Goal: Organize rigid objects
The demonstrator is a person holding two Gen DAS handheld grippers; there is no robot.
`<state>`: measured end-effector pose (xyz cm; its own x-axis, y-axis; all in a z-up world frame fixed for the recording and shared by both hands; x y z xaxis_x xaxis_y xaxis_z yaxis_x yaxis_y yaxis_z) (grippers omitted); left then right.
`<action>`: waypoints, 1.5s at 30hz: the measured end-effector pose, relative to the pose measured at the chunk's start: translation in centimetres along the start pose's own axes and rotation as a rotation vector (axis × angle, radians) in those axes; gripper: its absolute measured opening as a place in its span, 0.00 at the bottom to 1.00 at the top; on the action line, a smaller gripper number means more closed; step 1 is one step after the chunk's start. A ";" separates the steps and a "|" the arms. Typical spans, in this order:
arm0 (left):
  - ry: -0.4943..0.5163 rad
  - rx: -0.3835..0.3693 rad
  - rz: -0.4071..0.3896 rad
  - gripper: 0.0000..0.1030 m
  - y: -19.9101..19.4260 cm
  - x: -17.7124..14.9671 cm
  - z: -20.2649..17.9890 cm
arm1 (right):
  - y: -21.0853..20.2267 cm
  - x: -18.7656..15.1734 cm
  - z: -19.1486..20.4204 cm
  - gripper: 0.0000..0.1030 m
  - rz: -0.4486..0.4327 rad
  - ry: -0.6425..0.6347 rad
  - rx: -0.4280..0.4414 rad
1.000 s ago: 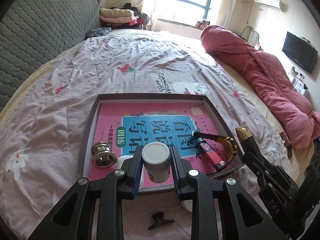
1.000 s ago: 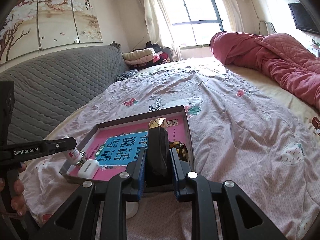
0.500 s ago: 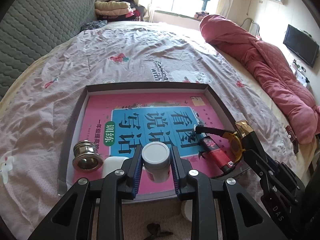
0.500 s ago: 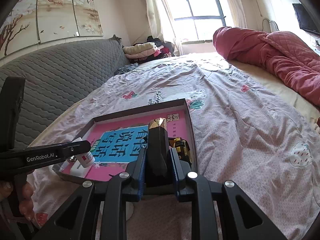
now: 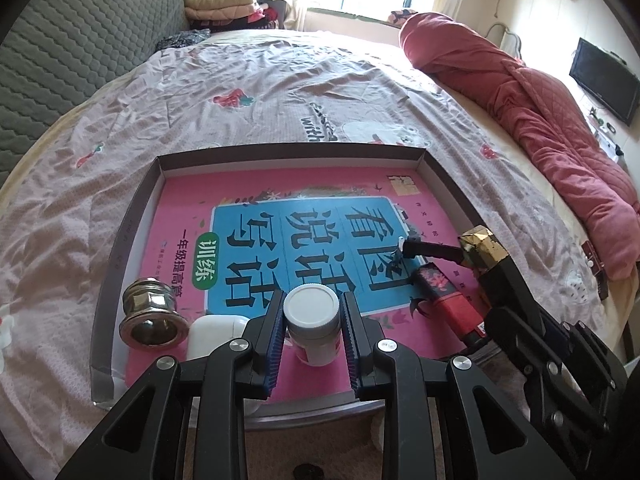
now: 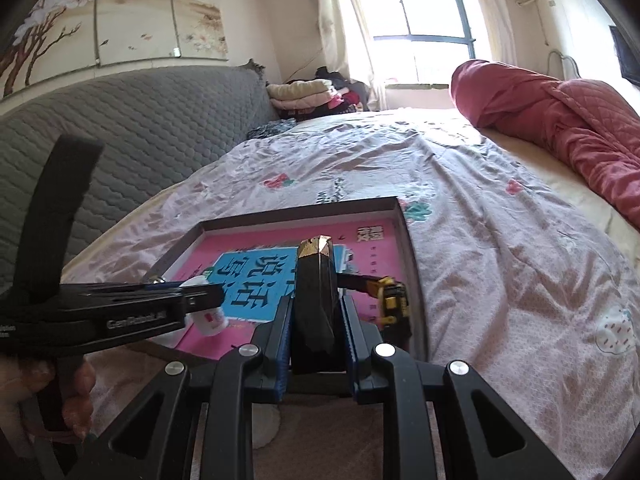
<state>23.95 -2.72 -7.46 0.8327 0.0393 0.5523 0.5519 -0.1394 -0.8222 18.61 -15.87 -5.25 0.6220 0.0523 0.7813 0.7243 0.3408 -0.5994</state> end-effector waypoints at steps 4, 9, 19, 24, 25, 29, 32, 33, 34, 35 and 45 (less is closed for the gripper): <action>0.009 0.003 -0.004 0.26 0.1 0.1 0.2 | 0.4 0.0 1.6 0.22 0.009 -0.059 0.015; 0.010 0.000 -0.002 0.26 0.4 0.5 0.5 | 1.2 -0.2 2.8 0.22 0.027 -0.098 0.030; 0.008 -0.015 0.007 0.27 1.0 1.4 1.0 | 3.0 -0.3 3.5 0.22 0.077 -0.092 0.040; 0.001 -0.022 0.013 0.27 1.6 2.0 1.0 | 3.5 -0.3 3.4 0.22 0.096 -0.091 0.035; 0.000 -0.021 0.016 0.27 1.7 2.1 1.1 | 3.6 -0.3 3.4 0.22 0.102 -0.089 0.035; -0.024 -0.025 0.079 0.27 3.4 1.9 1.4 | 4.2 -0.3 3.3 0.22 0.138 -0.087 0.029; -0.027 -0.030 0.073 0.27 3.4 1.7 1.5 | 4.5 -0.5 3.4 0.22 0.159 -0.106 0.010; -0.030 -0.032 0.074 0.27 3.4 1.7 1.5 | 4.6 -0.6 3.4 0.22 0.161 -0.112 0.008; -0.033 -0.034 0.076 0.27 3.4 1.7 1.6 | 4.6 -0.6 3.4 0.22 0.159 -0.119 0.003; -0.037 -0.035 0.077 0.27 3.3 1.6 1.7 | 4.6 -0.6 3.5 0.22 0.160 -0.125 0.006; -0.043 -0.040 0.078 0.27 2.5 0.5 2.0 | 4.3 -0.8 3.9 0.22 0.144 -0.114 0.052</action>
Point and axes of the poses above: each gripper's, at about its wrist camera, not at the fingertips, and y roughly the way its jaws point, z to its left, x to its top, the point moved 5 cm from there along y, roughly the way its jaws point, and after that the axes turned 4 degrees about z, right-handed, at the moved point
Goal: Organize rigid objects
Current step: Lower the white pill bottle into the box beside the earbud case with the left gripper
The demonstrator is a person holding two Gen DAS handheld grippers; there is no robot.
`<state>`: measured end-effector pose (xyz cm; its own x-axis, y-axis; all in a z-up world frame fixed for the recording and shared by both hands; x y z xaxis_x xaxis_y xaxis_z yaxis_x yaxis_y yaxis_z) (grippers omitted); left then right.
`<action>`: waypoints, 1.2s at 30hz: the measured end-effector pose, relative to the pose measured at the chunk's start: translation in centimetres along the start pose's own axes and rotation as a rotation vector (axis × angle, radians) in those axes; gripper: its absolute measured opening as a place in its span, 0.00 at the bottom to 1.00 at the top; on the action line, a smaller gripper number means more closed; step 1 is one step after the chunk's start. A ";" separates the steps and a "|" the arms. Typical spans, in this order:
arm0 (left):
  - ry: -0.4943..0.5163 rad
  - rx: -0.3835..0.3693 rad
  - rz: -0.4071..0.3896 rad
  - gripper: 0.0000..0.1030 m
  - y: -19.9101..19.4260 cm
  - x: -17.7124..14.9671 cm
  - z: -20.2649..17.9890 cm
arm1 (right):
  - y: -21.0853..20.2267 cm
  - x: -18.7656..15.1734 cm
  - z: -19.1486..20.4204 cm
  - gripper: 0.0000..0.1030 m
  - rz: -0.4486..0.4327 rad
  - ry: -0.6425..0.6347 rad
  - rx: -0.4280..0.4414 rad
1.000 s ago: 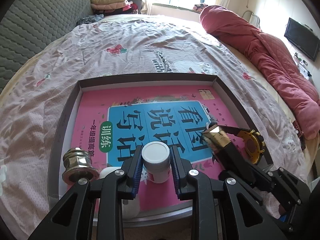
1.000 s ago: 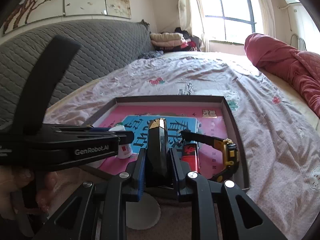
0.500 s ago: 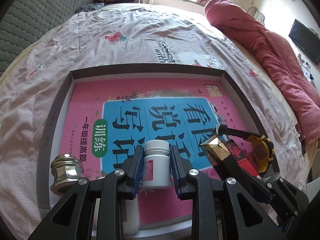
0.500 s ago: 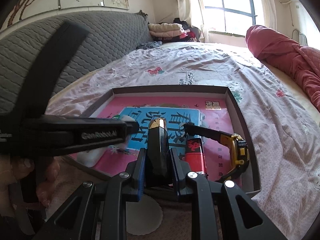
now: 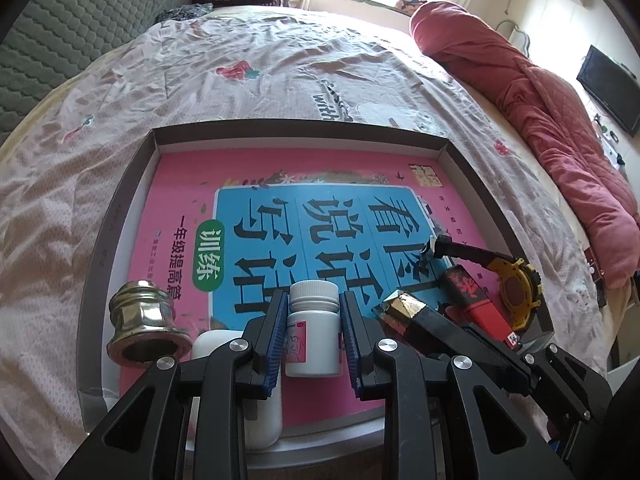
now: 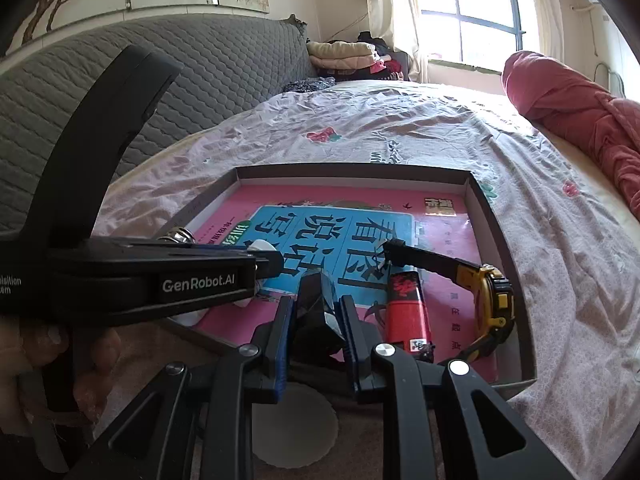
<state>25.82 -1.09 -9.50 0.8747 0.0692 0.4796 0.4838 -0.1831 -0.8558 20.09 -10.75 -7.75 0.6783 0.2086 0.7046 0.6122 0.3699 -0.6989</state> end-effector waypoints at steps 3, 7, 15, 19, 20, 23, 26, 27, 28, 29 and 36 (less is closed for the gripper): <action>0.005 0.000 0.002 0.27 -0.2 -0.3 0.0 | -0.1 -0.1 0.1 0.22 -0.007 0.004 0.011; 0.009 -0.005 0.004 0.26 -0.5 -0.5 -0.1 | -0.3 -0.3 0.2 0.22 -0.009 0.014 0.032; 0.024 -0.006 0.008 0.26 -1.0 -1.3 -0.4 | -0.7 -0.5 0.3 0.22 -0.023 0.007 0.035; 0.019 -0.013 0.013 0.26 -1.1 -1.5 -0.3 | -0.9 -0.6 0.3 0.22 -0.026 0.010 0.040; 0.014 -0.017 0.014 0.26 -1.2 -1.6 -0.3 | -0.9 -0.7 0.3 0.22 -0.030 0.009 0.041; 0.012 -0.022 0.016 0.26 -1.4 -1.9 -0.2 | -1.1 -0.7 0.3 0.22 -0.031 0.010 0.043; 0.013 -0.024 0.018 0.26 -1.6 -2.1 -0.2 | -1.2 -0.8 0.3 0.22 -0.031 0.011 0.043; 0.011 -0.026 0.019 0.26 -1.6 -2.2 -0.2 | -1.3 -0.8 0.3 0.22 -0.032 0.014 0.044; 0.007 -0.027 0.018 0.26 -1.7 -2.3 -0.2 | -1.3 -0.8 0.3 0.22 -0.031 0.015 0.047; 0.007 -0.026 0.018 0.26 -1.8 -2.4 -0.2 | -1.4 -0.8 0.3 0.22 -0.032 0.014 0.048; 0.011 -0.027 0.019 0.26 -2.0 -2.7 -0.2 | -1.5 -0.9 0.3 0.22 -0.035 0.014 0.046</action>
Point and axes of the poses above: each gripper's, at about its wrist camera, not at the fingertips, and y roughly the way its jaws point, z to its left, x to its top, the point moved 5 cm from there along y, roughly the way its jaws point, and after that the axes turned 4 degrees about z, right-handed, at the moved point
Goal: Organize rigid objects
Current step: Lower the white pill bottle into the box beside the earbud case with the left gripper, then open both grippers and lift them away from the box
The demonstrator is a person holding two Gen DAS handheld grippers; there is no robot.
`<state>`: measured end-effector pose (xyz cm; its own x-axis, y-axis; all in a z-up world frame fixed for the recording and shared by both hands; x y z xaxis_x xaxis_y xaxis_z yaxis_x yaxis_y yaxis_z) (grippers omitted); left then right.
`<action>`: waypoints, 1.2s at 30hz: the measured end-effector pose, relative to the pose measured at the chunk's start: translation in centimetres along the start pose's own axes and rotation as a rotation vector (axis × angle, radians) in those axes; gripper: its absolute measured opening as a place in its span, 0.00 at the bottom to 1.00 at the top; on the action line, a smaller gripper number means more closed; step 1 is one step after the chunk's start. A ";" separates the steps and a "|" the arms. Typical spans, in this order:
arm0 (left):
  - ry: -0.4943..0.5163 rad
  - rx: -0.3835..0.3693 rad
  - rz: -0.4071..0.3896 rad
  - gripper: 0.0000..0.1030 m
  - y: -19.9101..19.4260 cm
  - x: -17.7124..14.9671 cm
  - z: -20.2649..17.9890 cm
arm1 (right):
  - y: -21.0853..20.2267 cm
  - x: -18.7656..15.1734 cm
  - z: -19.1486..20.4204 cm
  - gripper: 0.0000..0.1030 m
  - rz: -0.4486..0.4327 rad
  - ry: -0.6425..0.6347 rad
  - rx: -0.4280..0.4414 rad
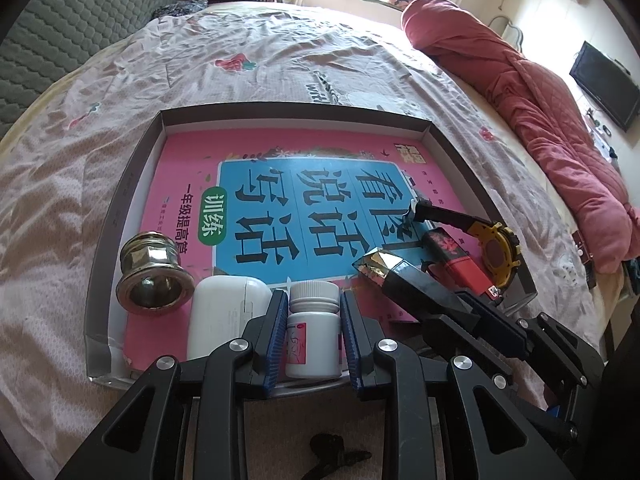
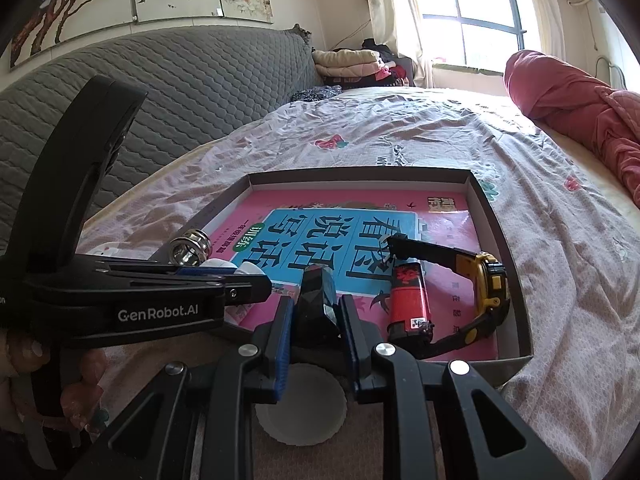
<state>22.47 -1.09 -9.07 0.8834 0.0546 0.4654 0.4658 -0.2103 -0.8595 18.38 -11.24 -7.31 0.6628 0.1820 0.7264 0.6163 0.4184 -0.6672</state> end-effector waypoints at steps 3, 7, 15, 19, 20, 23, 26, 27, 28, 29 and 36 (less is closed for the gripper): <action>-0.003 -0.002 -0.001 0.26 0.0 0.0 0.0 | -0.1 0.0 0.0 0.22 -0.001 -0.004 -0.003; -0.012 -0.010 -0.005 0.26 -0.1 -0.1 0.1 | -0.2 0.0 0.0 0.22 -0.002 -0.012 -0.010; -0.019 -0.016 -0.011 0.27 -0.3 -0.3 0.2 | -0.3 0.0 0.1 0.23 -0.002 -0.024 -0.020; -0.020 -0.014 -0.009 0.27 -0.4 -0.4 0.3 | -0.3 0.0 0.1 0.23 -0.003 -0.024 -0.021; -0.021 -0.014 -0.008 0.27 -0.4 -0.4 0.3 | -0.2 0.0 0.1 0.23 -0.002 -0.024 -0.021; -0.024 -0.014 -0.007 0.27 -0.5 -0.6 0.4 | -0.2 0.0 0.1 0.24 -0.003 -0.025 -0.023; -0.027 -0.014 -0.006 0.28 -0.6 -0.7 0.5 | -0.3 0.0 0.0 0.31 -0.004 -0.024 -0.025; -0.029 -0.014 -0.006 0.28 -0.6 -0.7 0.5 | -0.4 0.0 0.0 0.33 -0.005 -0.025 -0.030; -0.030 -0.014 -0.005 0.28 -0.7 -0.7 0.6 | -0.4 0.0 0.0 0.34 -0.005 -0.026 -0.030; -0.031 -0.013 -0.005 0.28 -0.7 -0.8 0.6 | -0.5 0.0 0.0 0.34 -0.005 -0.027 -0.028; -0.031 -0.008 -0.012 0.28 -1.3 -0.8 0.7 | -0.8 -0.1 -0.1 0.41 -0.012 -0.029 -0.042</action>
Point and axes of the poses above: each gripper's, at about its wrist camera, not at the fingertips, and y roughly the way its jaws point, z to its left, x to its top, the point moved 5 cm from there along y, roughly the way its jaws point, and after that the axes turned 4 degrees about z, right-handed, at the moved point
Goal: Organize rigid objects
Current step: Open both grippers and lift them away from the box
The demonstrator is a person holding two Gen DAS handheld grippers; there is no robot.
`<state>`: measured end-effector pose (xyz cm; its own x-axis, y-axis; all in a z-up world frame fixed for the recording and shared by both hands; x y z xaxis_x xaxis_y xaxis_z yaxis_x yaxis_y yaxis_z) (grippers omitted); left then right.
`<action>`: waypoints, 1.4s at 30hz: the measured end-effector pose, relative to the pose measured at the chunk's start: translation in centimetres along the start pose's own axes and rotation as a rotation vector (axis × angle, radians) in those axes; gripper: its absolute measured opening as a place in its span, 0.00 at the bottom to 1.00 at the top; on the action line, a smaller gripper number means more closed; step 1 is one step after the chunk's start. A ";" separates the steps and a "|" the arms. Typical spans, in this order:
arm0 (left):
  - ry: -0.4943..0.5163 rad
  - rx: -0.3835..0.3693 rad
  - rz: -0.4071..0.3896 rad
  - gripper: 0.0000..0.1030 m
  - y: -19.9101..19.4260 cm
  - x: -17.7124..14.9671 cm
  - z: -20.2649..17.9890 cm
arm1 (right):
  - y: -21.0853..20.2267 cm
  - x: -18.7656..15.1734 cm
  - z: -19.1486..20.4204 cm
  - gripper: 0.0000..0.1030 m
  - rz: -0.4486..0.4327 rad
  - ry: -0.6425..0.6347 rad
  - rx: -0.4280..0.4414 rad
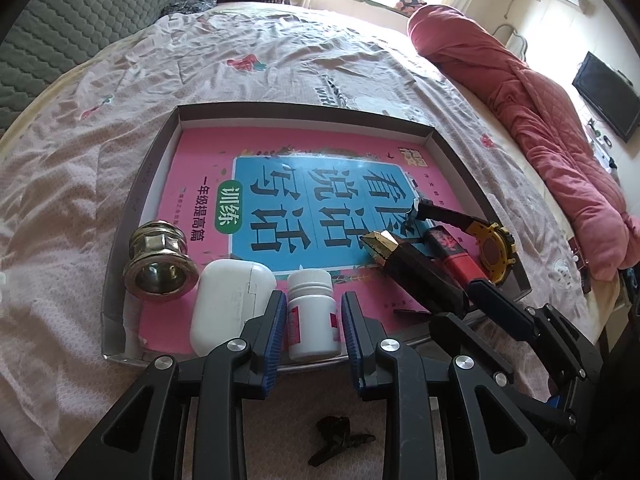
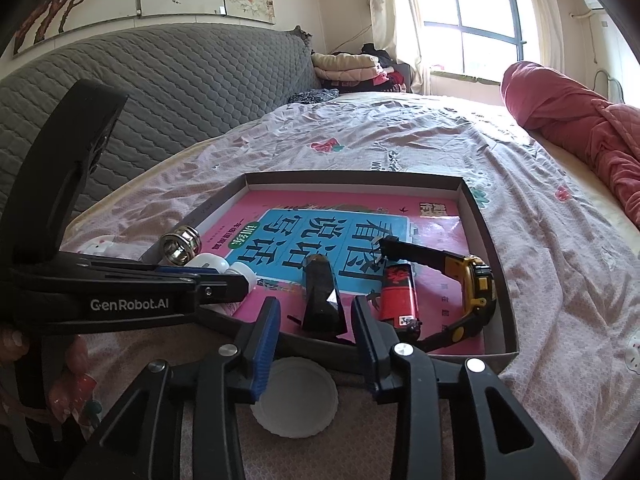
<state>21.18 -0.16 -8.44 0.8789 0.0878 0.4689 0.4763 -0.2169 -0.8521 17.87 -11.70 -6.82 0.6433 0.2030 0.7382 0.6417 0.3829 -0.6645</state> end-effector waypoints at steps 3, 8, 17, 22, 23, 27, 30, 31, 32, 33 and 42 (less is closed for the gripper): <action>0.002 0.002 -0.010 0.30 -0.4 0.1 0.0 | -0.3 0.1 -0.1 0.44 -0.012 0.001 -0.004; 0.003 -0.002 -0.027 0.44 -1.3 0.4 -0.1 | -0.8 0.1 -0.2 0.44 -0.026 0.002 -0.013; 0.003 0.003 -0.051 0.45 -2.8 0.5 0.0 | -1.9 0.1 -0.2 0.46 -0.048 0.002 -0.028; 0.006 0.011 -0.061 0.47 -3.4 0.5 -0.1 | -2.3 0.1 -0.4 0.47 -0.058 0.008 -0.037; 0.007 0.012 -0.064 0.48 -3.6 0.5 -0.1 | -2.4 0.2 -0.4 0.47 -0.062 0.010 -0.041; 0.012 0.011 -0.075 0.52 -4.1 0.3 -0.3 | -2.9 0.2 -0.6 0.48 -0.074 0.018 -0.052; 0.016 0.014 -0.083 0.54 -4.5 0.2 -0.3 | -3.4 0.3 -0.6 0.53 -0.091 0.023 -0.065; 0.016 0.013 -0.088 0.55 -4.7 0.1 -0.3 | -3.6 0.3 -0.6 0.54 -0.095 0.025 -0.067; 0.017 0.015 -0.092 0.57 -4.8 0.1 -0.3 | -3.8 0.3 -0.6 0.55 -0.101 0.026 -0.074; 0.017 0.017 -0.094 0.59 -4.9 0.0 -0.3 | -3.9 0.3 -0.6 0.55 -0.105 0.026 -0.075; 0.001 0.021 -0.111 0.62 -6.4 -1.0 0.4 | -5.1 -0.1 -0.6 0.55 -0.112 0.043 -0.098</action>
<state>17.21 1.52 -3.54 0.8206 0.1091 0.5610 0.5713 -0.1853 -0.7996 14.78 -14.23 -3.54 0.5814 0.1242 0.8041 0.7467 0.3109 -0.5880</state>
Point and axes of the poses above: each gripper's, at about its wrist camera, not at the fingertips, and y roughly the way its jaws point, z to its left, x to its top, the point moved 5 cm from there along y, roughly the way its jaws point, and after that the axes turned 4 degrees about z, right-handed, at the moved point
